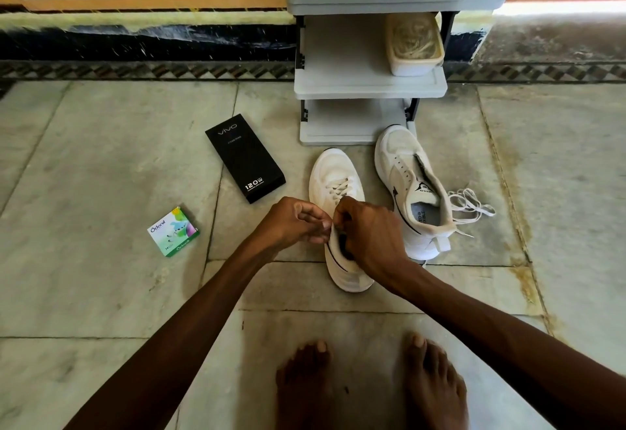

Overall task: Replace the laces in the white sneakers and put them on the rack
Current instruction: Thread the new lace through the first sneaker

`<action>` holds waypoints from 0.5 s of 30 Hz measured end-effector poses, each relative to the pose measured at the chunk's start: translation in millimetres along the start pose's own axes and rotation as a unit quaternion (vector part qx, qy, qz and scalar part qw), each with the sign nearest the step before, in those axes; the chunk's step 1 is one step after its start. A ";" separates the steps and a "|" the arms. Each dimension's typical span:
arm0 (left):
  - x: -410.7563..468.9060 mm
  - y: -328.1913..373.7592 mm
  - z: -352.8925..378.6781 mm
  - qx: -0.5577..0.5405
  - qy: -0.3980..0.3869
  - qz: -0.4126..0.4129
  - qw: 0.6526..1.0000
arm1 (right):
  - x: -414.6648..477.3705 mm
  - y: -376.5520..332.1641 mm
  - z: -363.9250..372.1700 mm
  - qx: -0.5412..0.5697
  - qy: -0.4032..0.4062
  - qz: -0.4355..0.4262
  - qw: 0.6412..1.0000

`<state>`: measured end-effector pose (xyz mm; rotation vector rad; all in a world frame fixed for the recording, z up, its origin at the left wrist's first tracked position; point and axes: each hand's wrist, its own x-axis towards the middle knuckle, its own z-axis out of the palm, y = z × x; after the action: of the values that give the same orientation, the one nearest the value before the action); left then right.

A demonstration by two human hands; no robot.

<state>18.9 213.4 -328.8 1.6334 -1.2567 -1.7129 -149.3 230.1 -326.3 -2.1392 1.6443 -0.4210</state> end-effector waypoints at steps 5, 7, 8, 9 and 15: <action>-2.8 -1.3 7.3 0.016 0.049 0.019 0.999 | -5.1 3.1 0.1 0.010 -0.002 0.000 1.000; -1.9 -3.9 12.9 0.043 0.077 0.048 0.995 | -7.7 1.2 -1.6 0.005 0.010 0.018 1.000; -1.5 -5.6 14.8 0.060 0.087 0.063 0.992 | -8.6 -0.8 -2.1 -0.004 0.013 0.023 1.000; -0.4 -6.8 16.2 0.077 0.095 0.075 0.990 | -8.8 -2.5 -2.5 -0.016 0.015 0.024 0.999; -2.7 -7.5 17.4 0.118 0.117 0.097 0.981 | -7.3 -10.7 -5.7 -0.030 0.009 0.029 0.999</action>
<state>4.8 224.4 -335.8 1.7203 -1.4896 -1.2532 -144.8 238.8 -316.0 -2.1300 1.7458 -0.3789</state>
